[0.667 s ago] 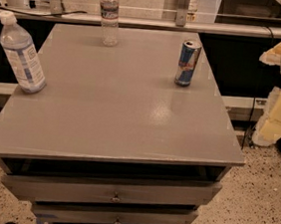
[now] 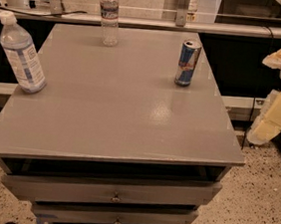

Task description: Knock redbull can over

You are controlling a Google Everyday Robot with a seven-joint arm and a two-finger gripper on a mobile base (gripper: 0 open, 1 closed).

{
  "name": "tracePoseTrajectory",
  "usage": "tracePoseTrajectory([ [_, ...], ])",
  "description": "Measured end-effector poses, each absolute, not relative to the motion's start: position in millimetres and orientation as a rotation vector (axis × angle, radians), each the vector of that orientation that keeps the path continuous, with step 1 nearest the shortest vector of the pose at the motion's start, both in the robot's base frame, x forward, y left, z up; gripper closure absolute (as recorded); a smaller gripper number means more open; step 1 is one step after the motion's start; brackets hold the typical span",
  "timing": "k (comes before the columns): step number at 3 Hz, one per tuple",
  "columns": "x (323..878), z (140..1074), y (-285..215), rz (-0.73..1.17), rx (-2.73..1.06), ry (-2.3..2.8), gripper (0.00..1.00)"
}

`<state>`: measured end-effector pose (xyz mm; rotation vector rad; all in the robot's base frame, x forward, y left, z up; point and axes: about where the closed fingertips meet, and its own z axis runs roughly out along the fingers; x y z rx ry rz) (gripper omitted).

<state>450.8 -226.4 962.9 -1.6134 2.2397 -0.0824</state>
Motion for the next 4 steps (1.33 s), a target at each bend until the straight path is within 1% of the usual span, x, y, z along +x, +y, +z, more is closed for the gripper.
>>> tracePoseTrajectory([
  [2,527.7,917.2,-275.3,0.077,-1.206,2.146,0.00],
  [3,570.2,895.9,-277.3,0.245,-1.023,2.058,0.00],
  [4,601.9,876.3,-259.4,0.436,-0.917,1.968,0.00],
])
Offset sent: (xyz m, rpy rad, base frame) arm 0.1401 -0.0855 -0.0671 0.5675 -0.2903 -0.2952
